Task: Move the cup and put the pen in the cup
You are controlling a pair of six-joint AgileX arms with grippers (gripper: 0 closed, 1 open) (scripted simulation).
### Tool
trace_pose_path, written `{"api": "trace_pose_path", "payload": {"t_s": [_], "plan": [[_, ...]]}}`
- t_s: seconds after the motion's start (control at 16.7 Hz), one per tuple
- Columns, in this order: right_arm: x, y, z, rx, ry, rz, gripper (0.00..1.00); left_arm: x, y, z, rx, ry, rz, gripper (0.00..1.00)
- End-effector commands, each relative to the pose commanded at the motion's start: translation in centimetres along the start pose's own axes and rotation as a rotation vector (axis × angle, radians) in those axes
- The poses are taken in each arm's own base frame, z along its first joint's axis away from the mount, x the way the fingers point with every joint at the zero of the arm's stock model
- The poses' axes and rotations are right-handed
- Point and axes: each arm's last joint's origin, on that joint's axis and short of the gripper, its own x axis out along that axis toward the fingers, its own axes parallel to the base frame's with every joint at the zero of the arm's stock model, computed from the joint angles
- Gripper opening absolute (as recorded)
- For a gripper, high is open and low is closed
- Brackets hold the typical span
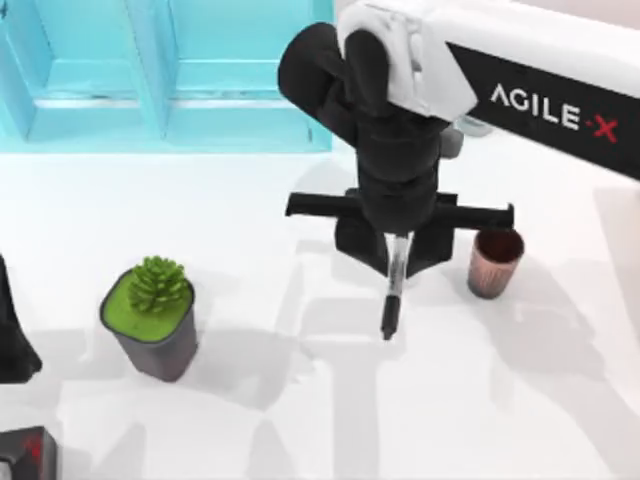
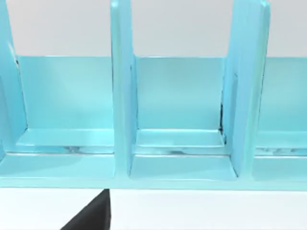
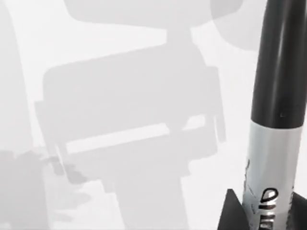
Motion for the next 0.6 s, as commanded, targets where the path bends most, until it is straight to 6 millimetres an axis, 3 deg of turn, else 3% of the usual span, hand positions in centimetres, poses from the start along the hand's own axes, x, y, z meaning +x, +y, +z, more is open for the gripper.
{"api": "trace_pose_path", "payload": {"t_s": [0.36, 0.6], "plan": [[-0.67, -0.46, -1.0, -0.001, 0.005, -0.007, 0.0, 0.0, 0.0, 0.0, 0.0, 0.0, 0.0, 1.0], [0.3, -0.46, -0.83, -0.009, 0.001, -0.027, 0.0, 0.0, 0.0, 0.0, 0.0, 0.0, 0.0, 1.0]]}}
